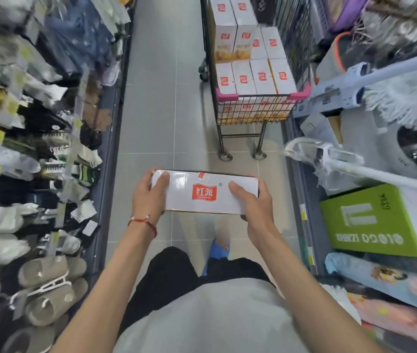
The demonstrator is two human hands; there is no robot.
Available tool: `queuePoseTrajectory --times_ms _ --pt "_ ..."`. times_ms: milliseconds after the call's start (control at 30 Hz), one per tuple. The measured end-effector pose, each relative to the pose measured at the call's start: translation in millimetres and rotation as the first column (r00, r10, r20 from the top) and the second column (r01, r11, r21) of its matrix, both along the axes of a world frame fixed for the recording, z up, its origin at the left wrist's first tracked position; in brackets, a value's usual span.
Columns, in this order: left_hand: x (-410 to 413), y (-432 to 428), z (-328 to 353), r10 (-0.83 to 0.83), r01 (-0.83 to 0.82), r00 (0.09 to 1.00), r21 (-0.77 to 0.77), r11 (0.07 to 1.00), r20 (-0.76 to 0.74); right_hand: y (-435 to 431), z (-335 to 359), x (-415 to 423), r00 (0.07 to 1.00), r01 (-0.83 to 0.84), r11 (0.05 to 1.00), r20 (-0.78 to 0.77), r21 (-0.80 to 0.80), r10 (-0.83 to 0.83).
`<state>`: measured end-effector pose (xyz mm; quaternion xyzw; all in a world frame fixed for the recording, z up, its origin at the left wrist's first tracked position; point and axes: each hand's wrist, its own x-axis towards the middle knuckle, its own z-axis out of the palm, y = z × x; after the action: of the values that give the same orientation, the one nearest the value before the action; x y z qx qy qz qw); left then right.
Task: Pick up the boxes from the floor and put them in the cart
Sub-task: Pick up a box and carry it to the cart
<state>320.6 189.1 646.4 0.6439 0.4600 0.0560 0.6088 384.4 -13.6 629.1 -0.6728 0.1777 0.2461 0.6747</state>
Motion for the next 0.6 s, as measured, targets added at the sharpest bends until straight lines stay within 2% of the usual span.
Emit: queuePoseTrajectory --times_ms 267,600 --pt "144.2 58.8 -0.6 -0.115 0.113 0.992 0.025 0.993 0.059 57.6 -3.2 120.0 0.989 0.145 0.989 0.023 0.016 -0.146" --pt "332.5 176.4 16.9 -0.387 0.384 0.919 0.05 0.922 0.072 169.7 7.5 262.6 0.92 0.387 0.921 0.043 0.036 -0.388"
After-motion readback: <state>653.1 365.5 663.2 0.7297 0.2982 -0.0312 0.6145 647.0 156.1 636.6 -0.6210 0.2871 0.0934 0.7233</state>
